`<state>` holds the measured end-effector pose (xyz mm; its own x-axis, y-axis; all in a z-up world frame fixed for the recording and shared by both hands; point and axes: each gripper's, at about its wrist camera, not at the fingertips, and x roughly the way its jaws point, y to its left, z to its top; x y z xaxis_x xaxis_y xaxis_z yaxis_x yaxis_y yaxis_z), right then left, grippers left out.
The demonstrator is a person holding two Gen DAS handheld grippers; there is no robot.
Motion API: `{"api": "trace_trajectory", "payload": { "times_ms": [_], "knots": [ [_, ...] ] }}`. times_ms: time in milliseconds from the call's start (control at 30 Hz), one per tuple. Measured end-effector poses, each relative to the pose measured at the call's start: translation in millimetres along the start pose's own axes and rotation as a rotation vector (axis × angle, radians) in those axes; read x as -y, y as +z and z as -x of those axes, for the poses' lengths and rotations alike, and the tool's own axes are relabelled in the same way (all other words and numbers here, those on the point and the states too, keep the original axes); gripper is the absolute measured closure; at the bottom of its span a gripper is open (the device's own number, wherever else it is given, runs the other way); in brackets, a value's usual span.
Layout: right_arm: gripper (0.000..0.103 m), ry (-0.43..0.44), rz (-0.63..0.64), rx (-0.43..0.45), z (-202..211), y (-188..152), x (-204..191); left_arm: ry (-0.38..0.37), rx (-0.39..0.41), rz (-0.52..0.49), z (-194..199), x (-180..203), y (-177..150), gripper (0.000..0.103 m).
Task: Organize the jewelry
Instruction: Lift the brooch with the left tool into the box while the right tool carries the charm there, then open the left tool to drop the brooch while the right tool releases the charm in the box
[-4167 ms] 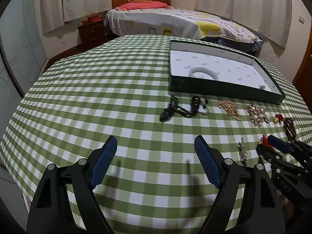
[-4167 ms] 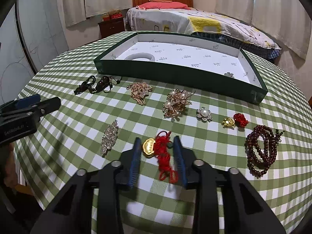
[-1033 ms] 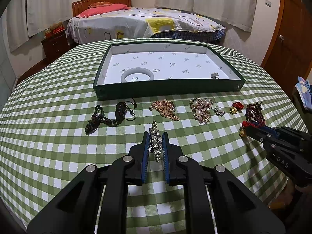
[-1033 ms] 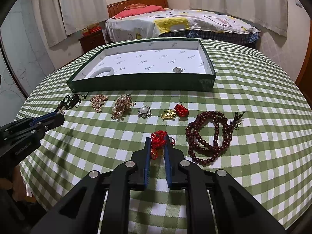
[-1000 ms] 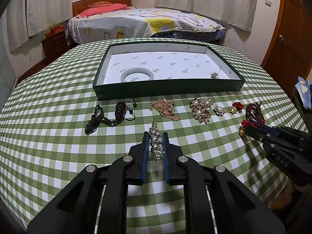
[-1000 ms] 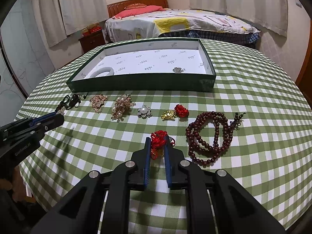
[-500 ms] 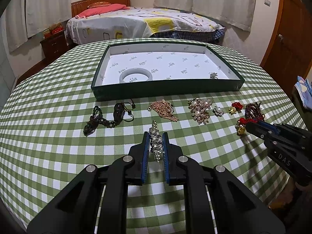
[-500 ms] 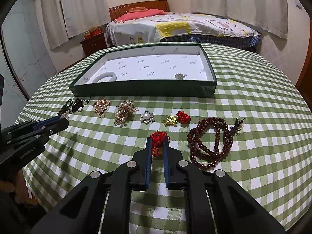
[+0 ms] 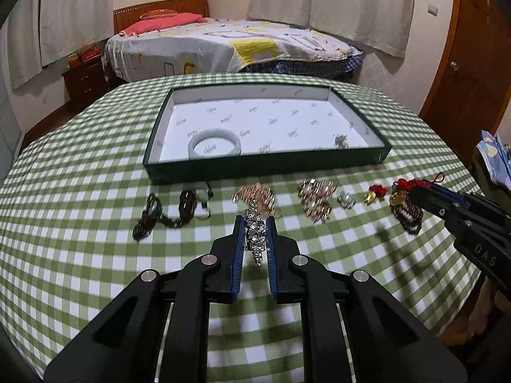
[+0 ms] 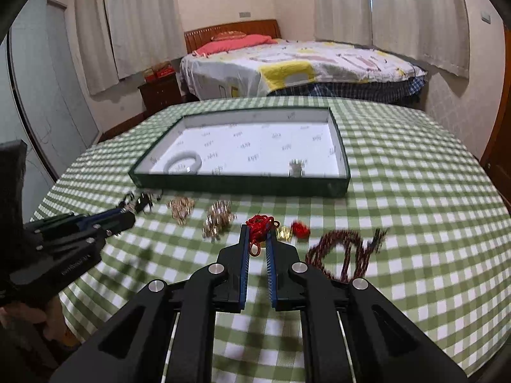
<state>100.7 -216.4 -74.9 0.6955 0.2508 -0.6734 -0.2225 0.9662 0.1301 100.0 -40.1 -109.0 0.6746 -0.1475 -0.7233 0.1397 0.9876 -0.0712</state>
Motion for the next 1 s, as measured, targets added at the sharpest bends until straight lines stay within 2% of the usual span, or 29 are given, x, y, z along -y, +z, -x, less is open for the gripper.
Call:
{"api": "trace_trajectory", "payload": {
  "times_ms": [300,433,533,700,1000],
  "knots": [
    [0.092,0.007,0.027,0.087,-5.1,43.9,0.2,-0.029,0.087,-0.001,-2.5,8.9,47.3,0.090],
    [0.092,0.026,0.039,0.094,-23.9,63.4,-4.1,-0.037,0.131,-0.007,-13.6,14.8,74.1,0.090],
    [0.093,0.027,0.058,0.084,-44.3,73.7,-6.8,-0.047,0.134,-0.003,-28.3,17.6,87.4,0.090],
    [0.093,0.031,0.056,0.025,-81.3,78.6,-4.5,-0.036,0.111,-0.003,-65.3,19.7,99.5,0.090],
    [0.093,0.030,0.057,-0.075,-126.8,69.6,-0.8,-0.021,-0.003,-0.002,-128.6,14.5,95.3,0.090]
  ]
}}
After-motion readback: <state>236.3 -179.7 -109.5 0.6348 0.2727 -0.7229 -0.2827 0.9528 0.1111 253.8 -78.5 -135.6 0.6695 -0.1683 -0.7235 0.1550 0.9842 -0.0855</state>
